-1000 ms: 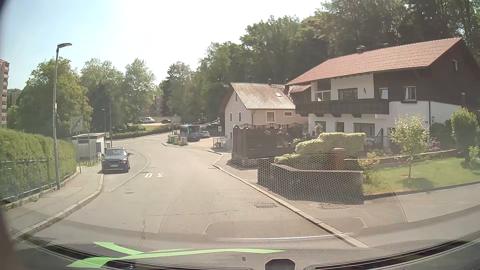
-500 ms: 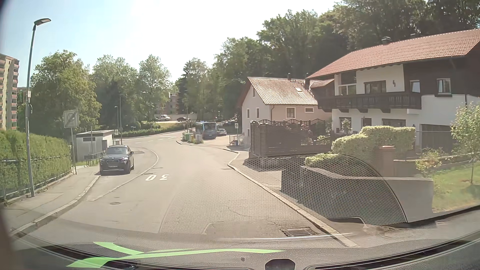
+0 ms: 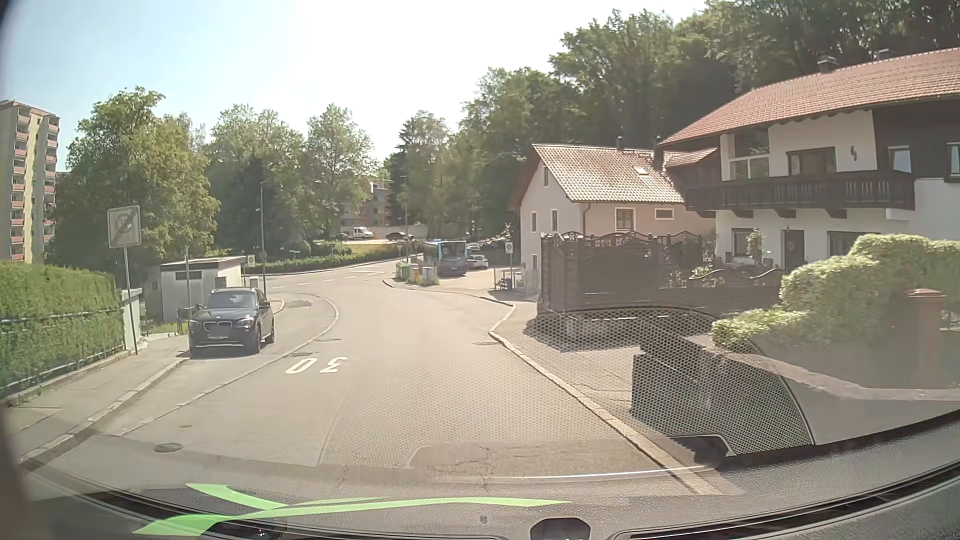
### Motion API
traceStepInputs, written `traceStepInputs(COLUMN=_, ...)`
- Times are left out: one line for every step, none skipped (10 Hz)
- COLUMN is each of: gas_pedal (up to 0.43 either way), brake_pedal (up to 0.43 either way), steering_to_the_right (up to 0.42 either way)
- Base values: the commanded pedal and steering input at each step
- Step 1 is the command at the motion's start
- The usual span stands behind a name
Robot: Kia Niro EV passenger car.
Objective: Follow the waypoints while adhering to traffic rules and regulations
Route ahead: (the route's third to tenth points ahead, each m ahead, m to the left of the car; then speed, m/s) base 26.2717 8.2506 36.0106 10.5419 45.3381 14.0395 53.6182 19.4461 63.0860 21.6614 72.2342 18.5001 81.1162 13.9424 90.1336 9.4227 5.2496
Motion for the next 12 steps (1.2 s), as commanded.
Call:
traceStepInputs(gas_pedal=0.000, brake_pedal=0.134, steering_to_the_right=-0.103)
traceStepInputs(gas_pedal=0.000, brake_pedal=0.134, steering_to_the_right=-0.103)
traceStepInputs(gas_pedal=0.000, brake_pedal=0.134, steering_to_the_right=-0.102)
traceStepInputs(gas_pedal=0.000, brake_pedal=0.140, steering_to_the_right=-0.101)
traceStepInputs(gas_pedal=0.000, brake_pedal=0.134, steering_to_the_right=-0.097)
traceStepInputs(gas_pedal=0.000, brake_pedal=0.134, steering_to_the_right=-0.095)
traceStepInputs(gas_pedal=0.000, brake_pedal=0.128, steering_to_the_right=-0.093)
traceStepInputs(gas_pedal=0.000, brake_pedal=0.134, steering_to_the_right=-0.093)
traceStepInputs(gas_pedal=0.000, brake_pedal=0.128, steering_to_the_right=-0.093)
traceStepInputs(gas_pedal=0.000, brake_pedal=0.134, steering_to_the_right=-0.091)
traceStepInputs(gas_pedal=0.000, brake_pedal=0.134, steering_to_the_right=-0.085)
traceStepInputs(gas_pedal=0.000, brake_pedal=0.128, steering_to_the_right=-0.077)
